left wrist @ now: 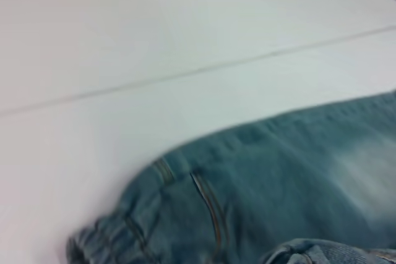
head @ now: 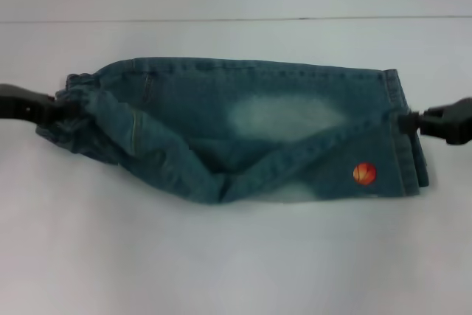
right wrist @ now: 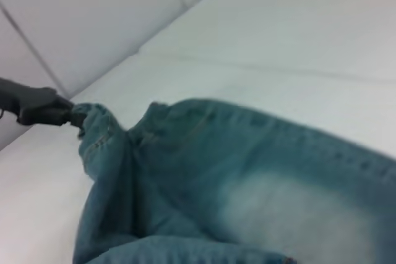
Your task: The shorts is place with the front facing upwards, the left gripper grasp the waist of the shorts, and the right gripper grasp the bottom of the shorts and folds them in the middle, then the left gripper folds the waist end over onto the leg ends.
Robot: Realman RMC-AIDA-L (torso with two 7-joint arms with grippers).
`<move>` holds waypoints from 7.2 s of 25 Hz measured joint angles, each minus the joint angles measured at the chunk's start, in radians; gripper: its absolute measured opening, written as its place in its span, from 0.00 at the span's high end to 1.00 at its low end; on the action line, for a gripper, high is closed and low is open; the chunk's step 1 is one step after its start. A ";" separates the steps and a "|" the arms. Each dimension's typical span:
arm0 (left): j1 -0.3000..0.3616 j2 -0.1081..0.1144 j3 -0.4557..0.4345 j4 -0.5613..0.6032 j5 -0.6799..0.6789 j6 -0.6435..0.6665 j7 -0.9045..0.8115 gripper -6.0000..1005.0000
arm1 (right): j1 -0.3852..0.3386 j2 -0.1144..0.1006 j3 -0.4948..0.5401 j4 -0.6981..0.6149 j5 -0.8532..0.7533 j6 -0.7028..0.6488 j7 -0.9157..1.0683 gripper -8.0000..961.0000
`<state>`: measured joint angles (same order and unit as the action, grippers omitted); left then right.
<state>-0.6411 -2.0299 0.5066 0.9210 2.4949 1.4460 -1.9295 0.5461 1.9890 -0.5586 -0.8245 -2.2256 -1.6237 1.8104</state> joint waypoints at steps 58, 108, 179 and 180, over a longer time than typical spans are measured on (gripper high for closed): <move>-0.066 -0.108 0.165 -0.111 -0.071 -0.525 0.065 0.74 | -0.040 0.093 -0.071 0.038 0.113 0.579 -0.109 0.50; -0.019 -0.083 0.256 -0.087 0.116 -0.850 -0.005 0.30 | -0.062 0.100 -0.074 0.041 0.161 0.527 -0.162 0.19; 0.161 -0.050 0.108 -0.253 -0.379 -0.646 0.595 0.32 | -0.126 0.103 -0.156 0.243 0.379 0.115 -0.740 0.19; 0.157 -0.050 0.108 -0.254 -0.379 -0.646 0.596 0.32 | -0.126 0.103 -0.156 0.245 0.379 0.116 -0.740 0.19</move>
<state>-0.4836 -2.0801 0.6148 0.6669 2.1160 0.7995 -1.3335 0.4203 2.0923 -0.7147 -0.5795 -1.8468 -1.5080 1.0704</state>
